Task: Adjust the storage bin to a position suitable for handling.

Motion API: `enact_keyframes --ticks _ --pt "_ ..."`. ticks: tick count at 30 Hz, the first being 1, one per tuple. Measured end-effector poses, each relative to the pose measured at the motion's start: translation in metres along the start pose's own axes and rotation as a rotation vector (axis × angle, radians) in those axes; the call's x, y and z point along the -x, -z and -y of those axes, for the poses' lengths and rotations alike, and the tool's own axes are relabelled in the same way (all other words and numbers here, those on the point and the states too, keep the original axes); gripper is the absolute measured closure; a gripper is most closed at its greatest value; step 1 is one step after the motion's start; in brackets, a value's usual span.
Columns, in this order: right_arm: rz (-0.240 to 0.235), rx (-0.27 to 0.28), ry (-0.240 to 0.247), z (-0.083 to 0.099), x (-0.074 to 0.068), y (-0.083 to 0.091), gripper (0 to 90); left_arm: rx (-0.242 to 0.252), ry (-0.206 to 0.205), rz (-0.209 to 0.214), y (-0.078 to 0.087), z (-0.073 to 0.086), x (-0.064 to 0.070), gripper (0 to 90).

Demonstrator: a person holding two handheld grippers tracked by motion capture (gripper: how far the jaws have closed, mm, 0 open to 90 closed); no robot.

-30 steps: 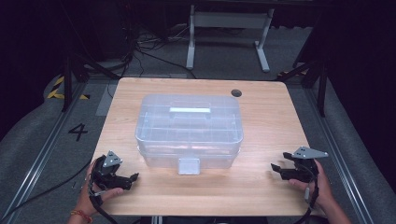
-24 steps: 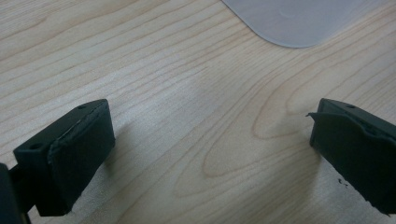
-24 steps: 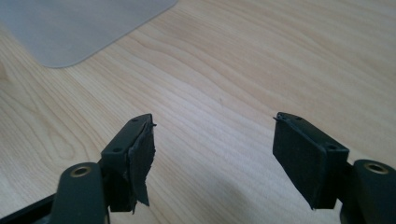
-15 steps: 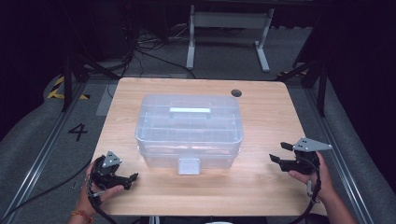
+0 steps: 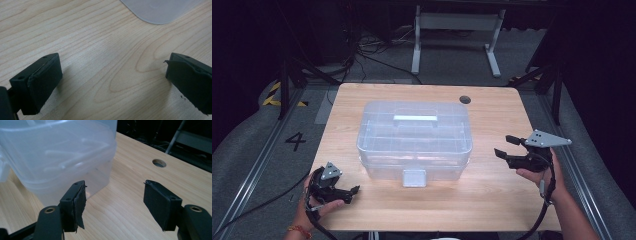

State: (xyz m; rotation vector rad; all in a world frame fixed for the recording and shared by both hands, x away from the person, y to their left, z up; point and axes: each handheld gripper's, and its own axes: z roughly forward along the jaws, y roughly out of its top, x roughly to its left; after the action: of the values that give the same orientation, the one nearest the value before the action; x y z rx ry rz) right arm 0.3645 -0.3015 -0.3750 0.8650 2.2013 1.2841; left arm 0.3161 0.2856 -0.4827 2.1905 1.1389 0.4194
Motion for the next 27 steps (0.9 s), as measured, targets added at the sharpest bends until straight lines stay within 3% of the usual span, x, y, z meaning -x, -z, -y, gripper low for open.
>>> enact_keyframes --ticks 16,27 --pt "-0.082 0.017 0.084 -0.045 -0.013 -0.02 38.6 -0.002 -0.014 0.004 -0.001 -0.001 -0.001 1.0" --pt "-0.116 0.025 0.14 -0.077 -0.026 -0.037 38.9 0.008 0.009 -0.011 0.004 0.004 0.002 4.7"
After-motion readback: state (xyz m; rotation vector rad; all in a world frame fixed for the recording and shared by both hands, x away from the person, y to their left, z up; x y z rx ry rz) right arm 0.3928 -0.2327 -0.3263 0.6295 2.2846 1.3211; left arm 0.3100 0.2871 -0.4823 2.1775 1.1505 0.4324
